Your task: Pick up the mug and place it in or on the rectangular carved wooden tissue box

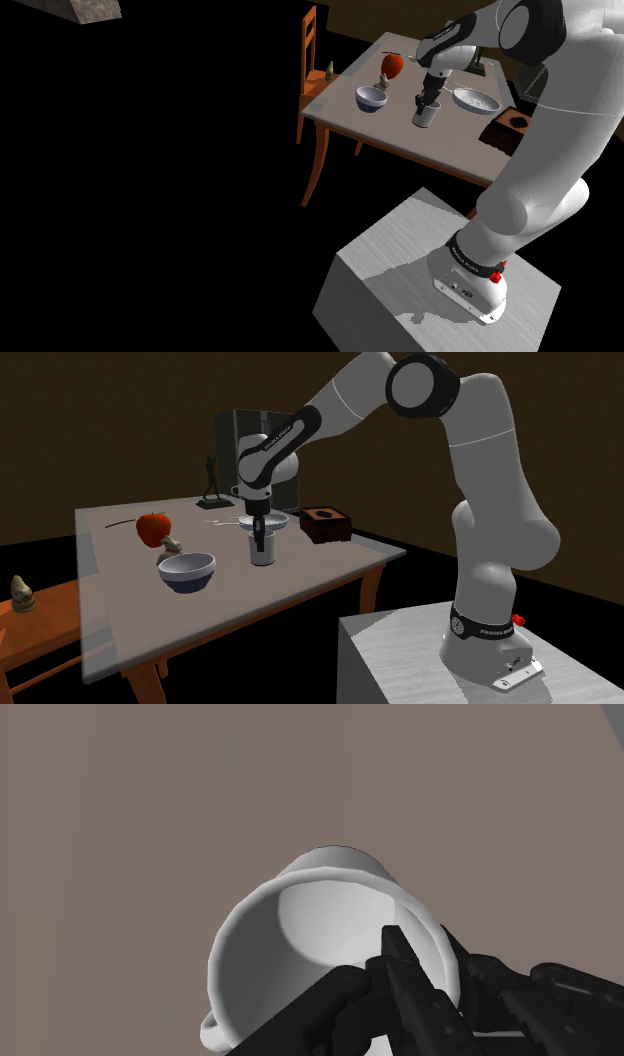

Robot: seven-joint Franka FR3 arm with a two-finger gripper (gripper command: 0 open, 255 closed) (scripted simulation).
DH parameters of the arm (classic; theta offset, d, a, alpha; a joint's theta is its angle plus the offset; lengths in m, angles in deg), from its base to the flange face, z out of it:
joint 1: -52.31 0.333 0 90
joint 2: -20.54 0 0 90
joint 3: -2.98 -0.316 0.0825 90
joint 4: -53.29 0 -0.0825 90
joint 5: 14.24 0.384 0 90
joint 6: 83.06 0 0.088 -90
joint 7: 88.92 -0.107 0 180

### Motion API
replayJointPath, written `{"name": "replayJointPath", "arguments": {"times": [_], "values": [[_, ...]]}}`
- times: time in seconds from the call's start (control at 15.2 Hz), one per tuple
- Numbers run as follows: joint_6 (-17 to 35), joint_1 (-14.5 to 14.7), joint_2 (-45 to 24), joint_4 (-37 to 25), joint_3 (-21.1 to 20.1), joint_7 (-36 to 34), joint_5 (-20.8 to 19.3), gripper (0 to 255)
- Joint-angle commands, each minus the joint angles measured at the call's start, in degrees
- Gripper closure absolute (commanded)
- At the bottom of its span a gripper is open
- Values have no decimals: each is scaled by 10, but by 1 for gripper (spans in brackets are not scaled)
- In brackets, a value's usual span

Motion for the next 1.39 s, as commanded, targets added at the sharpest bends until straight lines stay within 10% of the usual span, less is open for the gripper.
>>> {"name": "replayJointPath", "arguments": {"times": [0.0, 1.32], "values": [[0, 0, 0, 0, 0, 0, 0, 255], [-108, 8, 51, -62, 10, -13, -27, 255]]}}
